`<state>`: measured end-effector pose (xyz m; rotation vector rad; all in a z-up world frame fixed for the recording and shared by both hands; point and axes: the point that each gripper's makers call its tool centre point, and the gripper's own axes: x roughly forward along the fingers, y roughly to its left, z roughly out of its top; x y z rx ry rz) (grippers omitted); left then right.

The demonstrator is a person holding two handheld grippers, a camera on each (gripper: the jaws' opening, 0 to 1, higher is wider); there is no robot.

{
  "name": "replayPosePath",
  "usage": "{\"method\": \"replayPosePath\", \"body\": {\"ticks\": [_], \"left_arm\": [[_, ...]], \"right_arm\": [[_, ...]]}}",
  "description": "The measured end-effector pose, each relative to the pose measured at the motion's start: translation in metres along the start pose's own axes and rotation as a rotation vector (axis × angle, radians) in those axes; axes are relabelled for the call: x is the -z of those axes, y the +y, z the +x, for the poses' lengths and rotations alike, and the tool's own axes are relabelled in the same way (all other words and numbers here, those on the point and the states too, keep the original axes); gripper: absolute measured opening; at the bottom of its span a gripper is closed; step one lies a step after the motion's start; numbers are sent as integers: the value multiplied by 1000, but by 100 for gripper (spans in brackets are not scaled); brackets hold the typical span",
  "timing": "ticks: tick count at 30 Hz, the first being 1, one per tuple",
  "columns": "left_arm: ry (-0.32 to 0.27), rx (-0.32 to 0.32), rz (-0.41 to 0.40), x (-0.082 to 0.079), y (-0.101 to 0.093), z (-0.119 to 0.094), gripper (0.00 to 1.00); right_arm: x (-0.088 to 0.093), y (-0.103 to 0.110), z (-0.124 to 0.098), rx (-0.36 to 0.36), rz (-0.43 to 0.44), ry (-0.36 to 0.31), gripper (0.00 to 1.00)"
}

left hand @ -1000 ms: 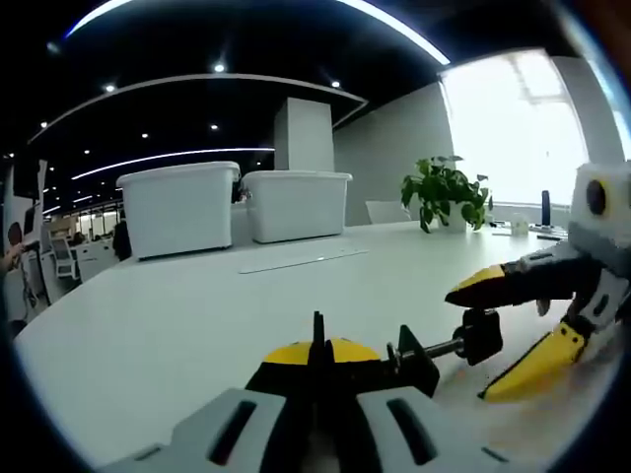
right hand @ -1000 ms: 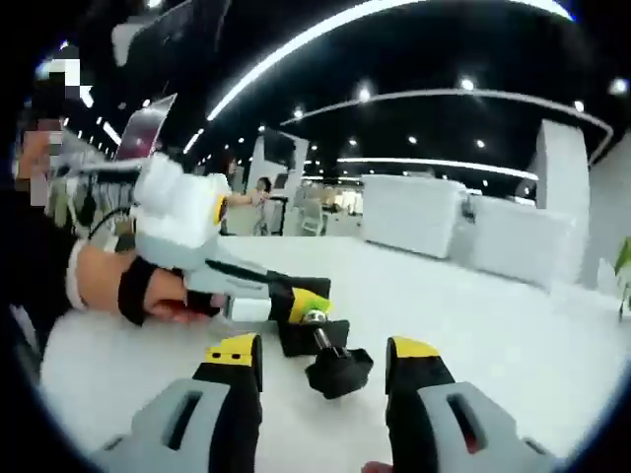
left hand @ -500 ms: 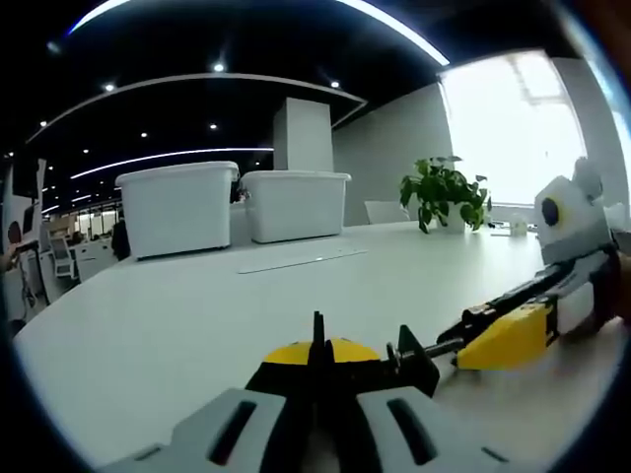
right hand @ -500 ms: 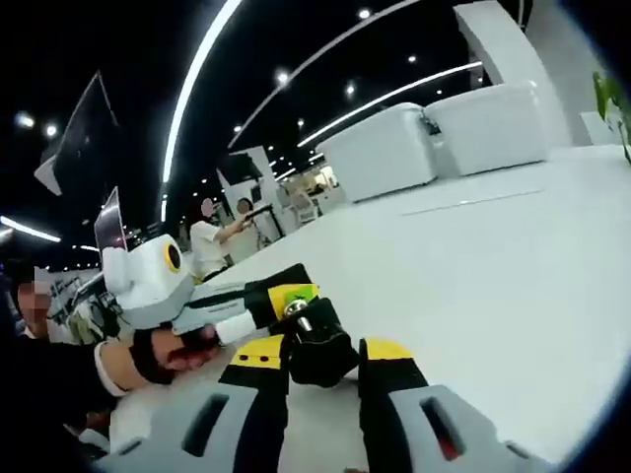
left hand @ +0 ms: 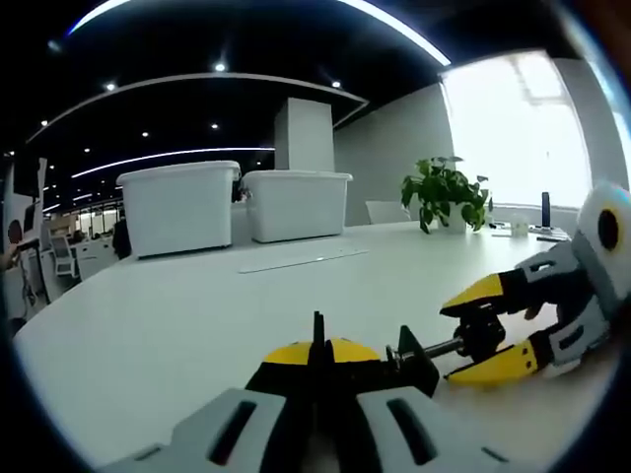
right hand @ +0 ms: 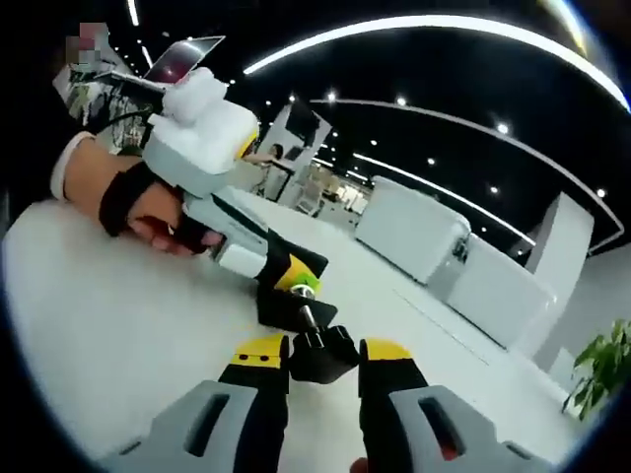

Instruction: Clamp the fixed fixture on the desktop, loosen the retaining clip, secure it to the edge of the desk, and tighten the retaining clip.

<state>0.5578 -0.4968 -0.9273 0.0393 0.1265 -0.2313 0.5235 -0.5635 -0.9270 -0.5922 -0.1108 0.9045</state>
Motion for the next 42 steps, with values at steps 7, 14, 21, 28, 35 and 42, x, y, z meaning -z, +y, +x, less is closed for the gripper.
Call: {"method": "replayPosePath", "body": {"ticks": [7,14,21,28,35,42], "left_arm": [[0,0,1,0,0,1,4],[0,2,1,0,0,1,4],[0,2,1,0,0,1,4],[0,3,2,0,0,1,4],[0,3,5,0,1,0,4],[1,1,5,1,1,0,4]], "right_arm": [[3,-6,2,7,14,2,25],[-11,-7,-3,-111,470,-52,34],[6,-32,-3,-120,891,-51,34],[11,-22,1,-173,1116,-15,17],[4,-20,-3,-137,898,-25,17],[-10,-10,-8,-35,293,-74,17]]}}
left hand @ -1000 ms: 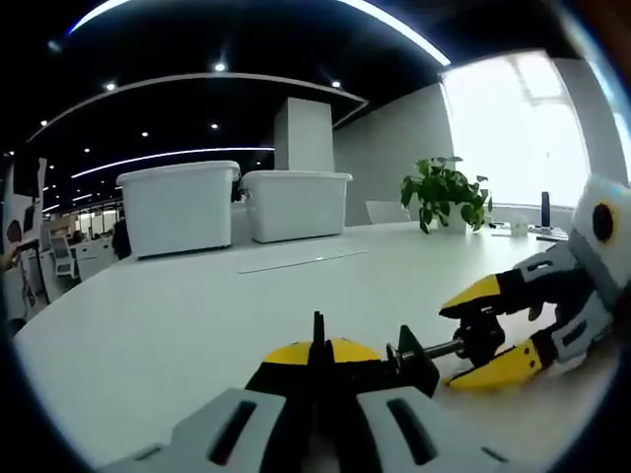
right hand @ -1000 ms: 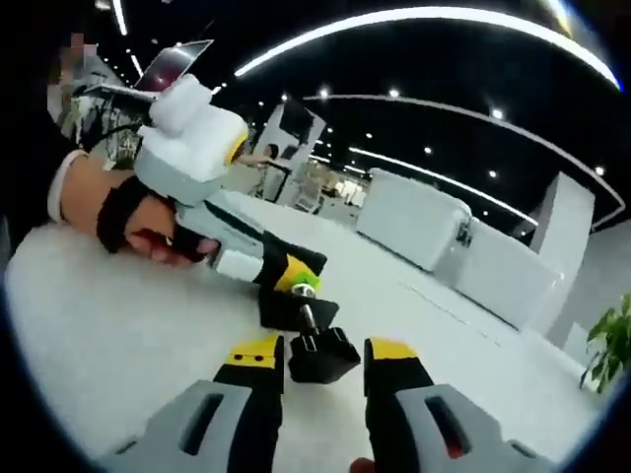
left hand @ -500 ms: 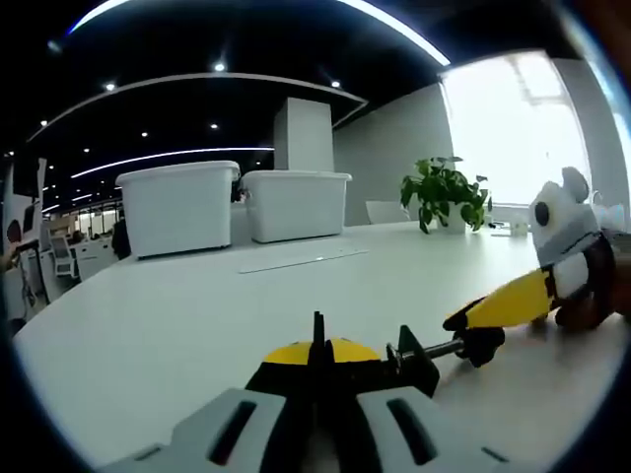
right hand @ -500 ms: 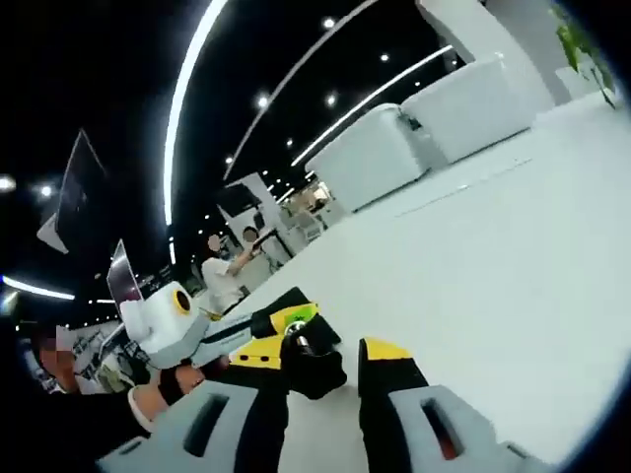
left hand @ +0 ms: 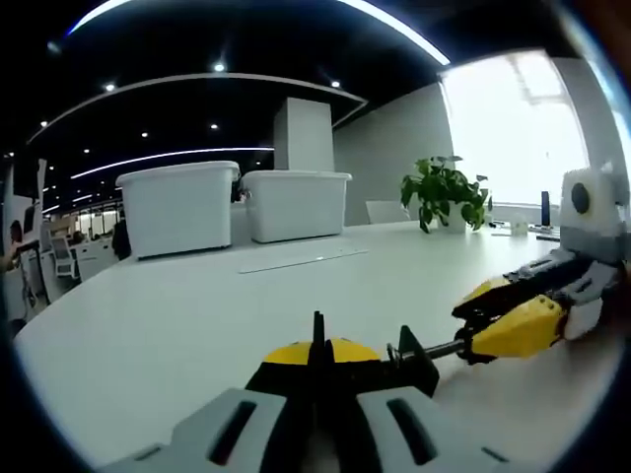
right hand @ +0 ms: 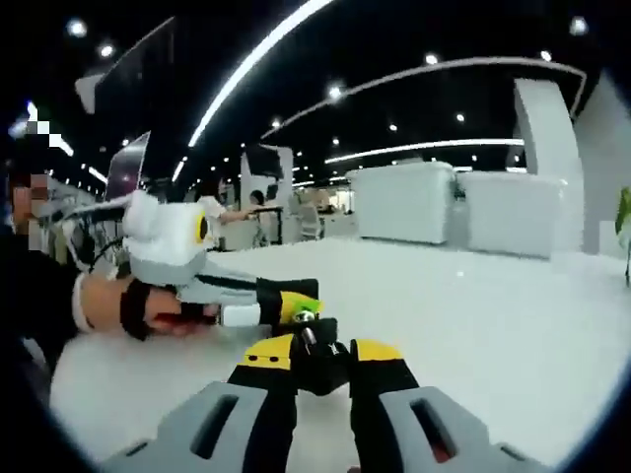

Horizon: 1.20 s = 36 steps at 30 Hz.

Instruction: Clamp the fixed fixture on the desktop, loosen the retaining clip, secure it to the edge of the desk, and tighten the retaining clip.

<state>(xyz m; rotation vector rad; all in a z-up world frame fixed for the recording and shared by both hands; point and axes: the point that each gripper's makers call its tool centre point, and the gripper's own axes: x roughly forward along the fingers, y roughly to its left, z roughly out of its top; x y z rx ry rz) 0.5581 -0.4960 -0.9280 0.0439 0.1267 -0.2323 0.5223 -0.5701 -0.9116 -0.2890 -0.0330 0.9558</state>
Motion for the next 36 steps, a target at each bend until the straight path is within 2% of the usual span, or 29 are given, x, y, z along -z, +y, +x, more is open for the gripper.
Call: {"method": "replayPosePath", "body": {"ticks": [1,3,13,14,19,22,24,26,28,30,32,33,35,36], "left_arm": [[0,0,1,0,0,0,4],[0,-2,1,0,0,0,4],[2,-9,-4,0,0,1,4],[2,-11,-3,0,1,1,4],[2,-10,-2,0,1,1,4],[1,-11,1,0,1,1,4],[1,-11,1,0,1,1,4],[1,-10,2,0,1,1,4],[1,-10,2,0,0,0,4],[1,-10,2,0,0,0,4],[1,-10,3,0,0,0,4],[1,-9,4,0,0,0,4],[1,-8,5,-1,0,0,4],[1,-8,5,-1,0,0,4]], "right_arm": [[-1,3,-1,9,-91,-5,17],[-2,8,-3,31,-210,-2,17],[1,14,1,110,-701,20,17],[3,16,2,101,-673,26,17],[3,16,-3,104,-669,25,17],[1,20,-2,76,-736,28,18],[-1,26,-4,38,-687,16,22],[-2,27,-5,19,-554,8,29],[-2,19,-4,21,-453,12,35],[-4,10,-4,26,-274,-6,34],[-3,1,0,18,-28,-19,35],[-3,-3,1,11,58,-22,35],[1,-8,4,-4,135,-16,35],[9,-8,5,-14,179,14,35]]}}
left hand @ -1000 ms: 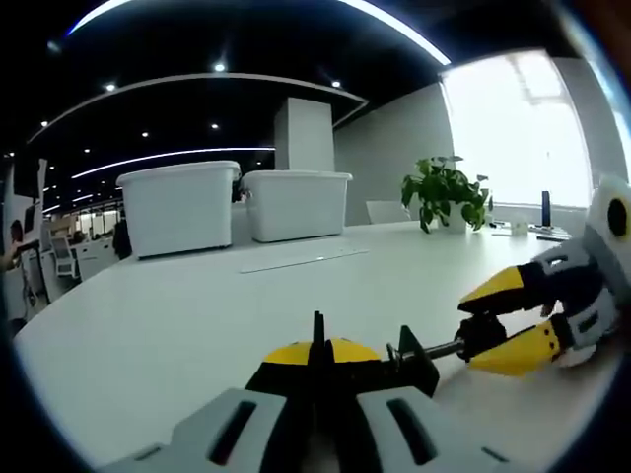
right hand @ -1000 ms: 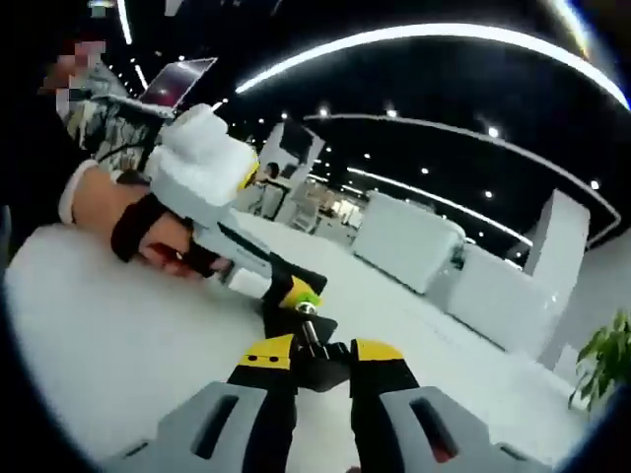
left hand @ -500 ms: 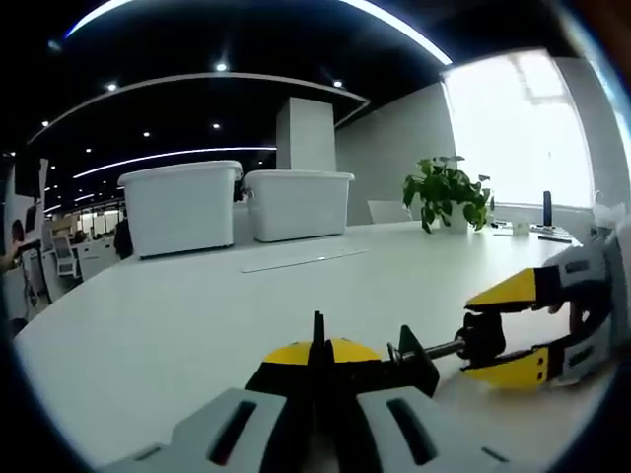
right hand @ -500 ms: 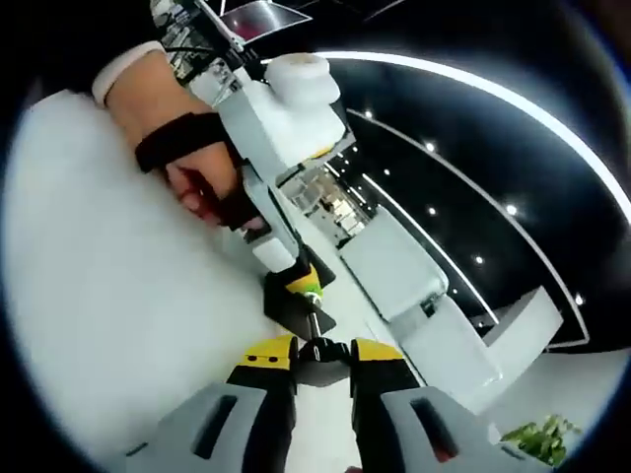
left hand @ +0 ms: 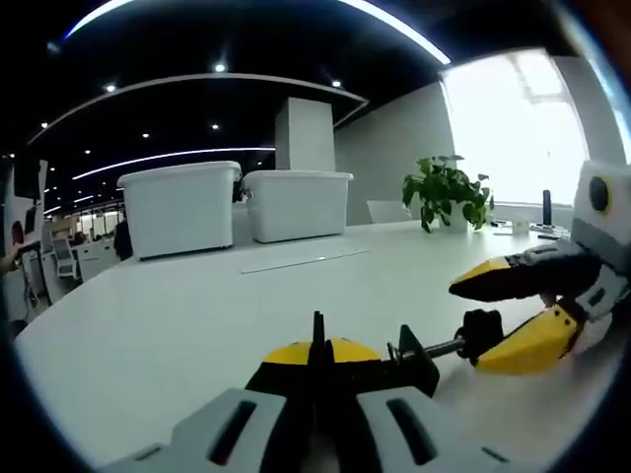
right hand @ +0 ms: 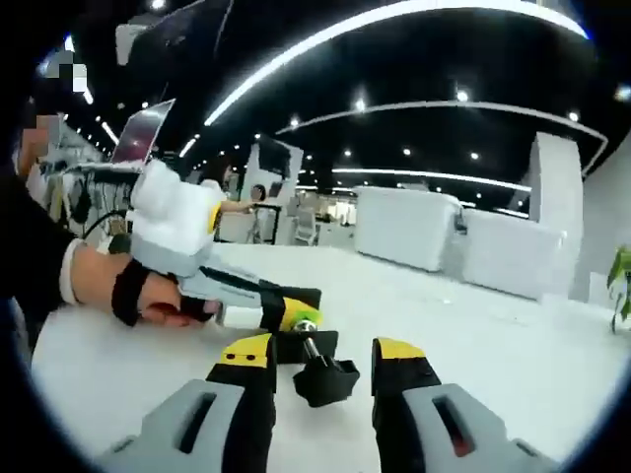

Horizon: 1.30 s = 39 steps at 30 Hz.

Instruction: Clamp the fixed fixture on the desktop, loosen the retaining clip, secure it to the edge of the desk, and tighten the retaining clip.

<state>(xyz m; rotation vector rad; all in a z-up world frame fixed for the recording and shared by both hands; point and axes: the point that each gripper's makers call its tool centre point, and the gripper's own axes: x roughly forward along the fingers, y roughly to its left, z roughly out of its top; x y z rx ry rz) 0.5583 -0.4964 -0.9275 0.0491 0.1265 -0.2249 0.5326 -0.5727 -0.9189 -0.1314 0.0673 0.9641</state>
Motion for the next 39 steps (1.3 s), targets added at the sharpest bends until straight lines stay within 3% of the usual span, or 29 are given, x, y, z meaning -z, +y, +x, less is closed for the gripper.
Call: {"method": "replayPosePath", "body": {"ticks": [2,5,11,17,19,23,26,31,36,39], "left_arm": [[0,0,2,0,0,0,4],[-1,0,4,0,0,0,4],[-1,1,5,0,0,0,4],[0,-2,5,0,0,0,4],[-1,-2,5,0,1,0,4],[0,-2,3,0,1,-1,4],[0,-2,2,0,1,-1,4],[0,-5,2,0,1,-1,4],[0,-6,2,0,1,0,4],[0,-9,2,0,1,0,4]], "right_arm": [[10,-5,1,5,43,43,34],[3,-5,1,-9,112,10,31],[4,1,3,-50,213,17,23],[3,3,2,-30,175,15,22],[1,4,3,-31,86,4,22],[0,6,2,-28,24,3,22],[-1,6,3,-20,-80,-4,22],[-2,15,1,17,-412,-7,22],[-1,16,2,37,-536,3,22],[0,18,3,61,-694,15,22]]}}
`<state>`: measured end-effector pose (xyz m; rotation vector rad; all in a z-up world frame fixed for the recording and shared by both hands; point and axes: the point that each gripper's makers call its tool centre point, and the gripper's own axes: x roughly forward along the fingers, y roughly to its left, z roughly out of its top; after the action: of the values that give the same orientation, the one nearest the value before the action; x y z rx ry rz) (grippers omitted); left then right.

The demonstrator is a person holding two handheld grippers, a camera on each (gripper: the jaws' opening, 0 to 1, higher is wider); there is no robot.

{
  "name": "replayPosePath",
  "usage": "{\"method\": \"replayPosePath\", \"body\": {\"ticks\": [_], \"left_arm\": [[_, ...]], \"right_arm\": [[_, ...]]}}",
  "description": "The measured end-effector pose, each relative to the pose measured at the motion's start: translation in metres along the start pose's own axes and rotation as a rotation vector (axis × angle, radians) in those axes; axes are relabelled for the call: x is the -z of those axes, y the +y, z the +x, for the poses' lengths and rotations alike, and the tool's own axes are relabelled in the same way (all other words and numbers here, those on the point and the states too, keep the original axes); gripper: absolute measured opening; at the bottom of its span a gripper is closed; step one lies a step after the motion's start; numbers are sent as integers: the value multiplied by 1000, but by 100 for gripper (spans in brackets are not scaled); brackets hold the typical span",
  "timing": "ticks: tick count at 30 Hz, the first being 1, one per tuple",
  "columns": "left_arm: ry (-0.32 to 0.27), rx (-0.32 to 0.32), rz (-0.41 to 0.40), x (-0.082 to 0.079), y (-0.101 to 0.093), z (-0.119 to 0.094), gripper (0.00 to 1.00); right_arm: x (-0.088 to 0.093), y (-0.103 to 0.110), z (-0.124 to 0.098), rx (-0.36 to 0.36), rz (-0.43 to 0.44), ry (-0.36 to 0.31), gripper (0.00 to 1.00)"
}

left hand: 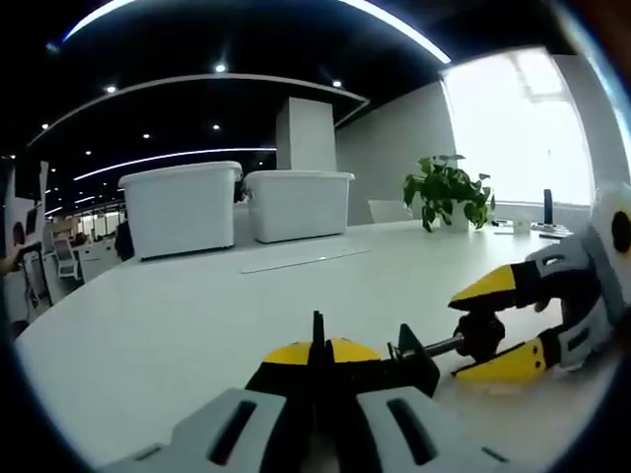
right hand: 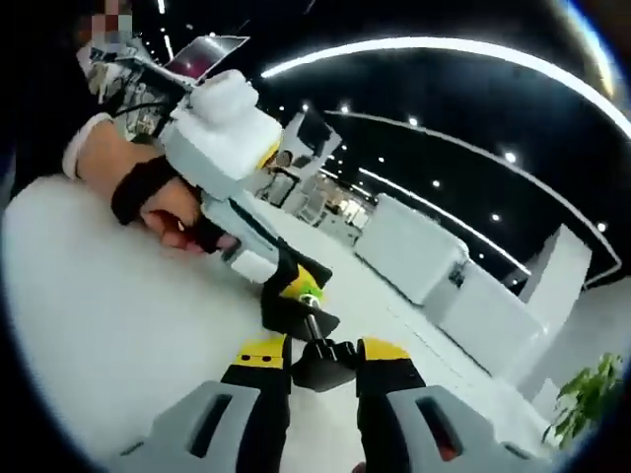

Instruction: Clamp the fixed fixture on the desktop, loosen the retaining clip, secure it to the edge of the desk, and tighten the retaining clip.

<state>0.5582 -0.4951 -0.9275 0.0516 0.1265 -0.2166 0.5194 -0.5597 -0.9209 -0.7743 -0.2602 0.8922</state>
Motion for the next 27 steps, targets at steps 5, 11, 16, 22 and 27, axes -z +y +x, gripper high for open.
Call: {"method": "replayPosePath", "body": {"ticks": [5,11,16,22,27], "left_arm": [[0,-1,-1,0,0,0,4],[0,-1,1,0,0,1,4],[-1,0,6,0,-1,0,4],[-1,-1,7,0,0,0,4],[-1,0,8,0,0,0,4]], "right_arm": [[-3,1,-1,13,-42,-6,22],[-1,2,-3,-28,92,1,26],[-1,-23,-7,-21,514,-44,41],[20,-36,-8,-33,917,-22,37],[24,-27,-3,-88,1035,-3,27]]}}
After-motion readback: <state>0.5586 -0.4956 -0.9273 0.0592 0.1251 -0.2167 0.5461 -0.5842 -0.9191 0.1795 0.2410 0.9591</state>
